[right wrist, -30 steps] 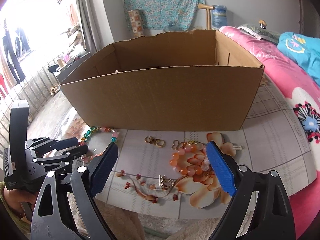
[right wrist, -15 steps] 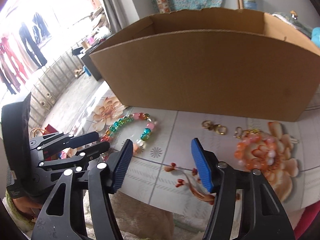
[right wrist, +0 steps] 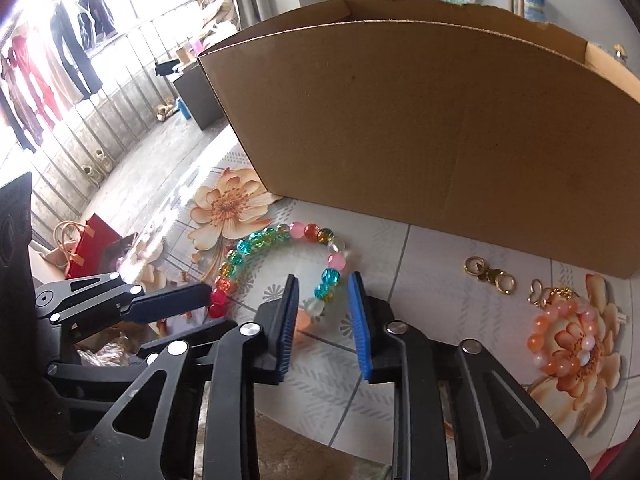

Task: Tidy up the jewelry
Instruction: 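Move the right tool to the multicolour beaded bracelet and grasp it, then lift the beaded bracelet with the right tool and release it into the box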

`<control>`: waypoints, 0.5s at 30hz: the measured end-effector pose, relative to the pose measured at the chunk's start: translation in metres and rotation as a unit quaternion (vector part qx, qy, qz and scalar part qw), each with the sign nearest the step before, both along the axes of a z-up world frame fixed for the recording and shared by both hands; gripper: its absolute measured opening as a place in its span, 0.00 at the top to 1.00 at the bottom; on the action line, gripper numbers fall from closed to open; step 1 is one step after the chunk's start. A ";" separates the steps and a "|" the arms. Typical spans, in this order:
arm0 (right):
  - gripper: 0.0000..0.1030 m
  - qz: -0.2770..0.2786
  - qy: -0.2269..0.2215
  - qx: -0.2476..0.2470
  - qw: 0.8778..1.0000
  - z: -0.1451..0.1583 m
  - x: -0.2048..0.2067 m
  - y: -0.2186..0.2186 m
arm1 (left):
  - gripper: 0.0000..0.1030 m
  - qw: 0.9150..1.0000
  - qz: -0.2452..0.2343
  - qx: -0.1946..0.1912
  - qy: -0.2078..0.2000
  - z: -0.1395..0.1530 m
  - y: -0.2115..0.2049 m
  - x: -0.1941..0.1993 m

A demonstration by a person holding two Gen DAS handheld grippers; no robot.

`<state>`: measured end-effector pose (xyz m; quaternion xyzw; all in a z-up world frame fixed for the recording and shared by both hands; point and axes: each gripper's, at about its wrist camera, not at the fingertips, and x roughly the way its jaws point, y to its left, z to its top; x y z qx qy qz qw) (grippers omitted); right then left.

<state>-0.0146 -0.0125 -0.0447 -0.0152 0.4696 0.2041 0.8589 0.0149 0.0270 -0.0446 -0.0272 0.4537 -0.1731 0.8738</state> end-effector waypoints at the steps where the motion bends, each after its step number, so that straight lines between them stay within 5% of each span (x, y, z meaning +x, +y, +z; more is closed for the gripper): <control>1: 0.86 0.002 -0.003 -0.008 1.000 0.001 -0.001 0.000 | 0.71 1.000 -0.002 -0.004 0.000 0.000 0.000 -0.001; 6: 0.93 0.001 0.001 -0.010 1.000 0.003 -0.001 -0.011 | 0.71 1.000 -0.001 -0.020 -0.012 0.007 0.007 -0.001; 15: 0.93 -0.009 0.005 -0.005 1.000 0.005 -0.006 -0.029 | 0.70 1.000 -0.006 0.007 -0.008 0.007 0.002 0.028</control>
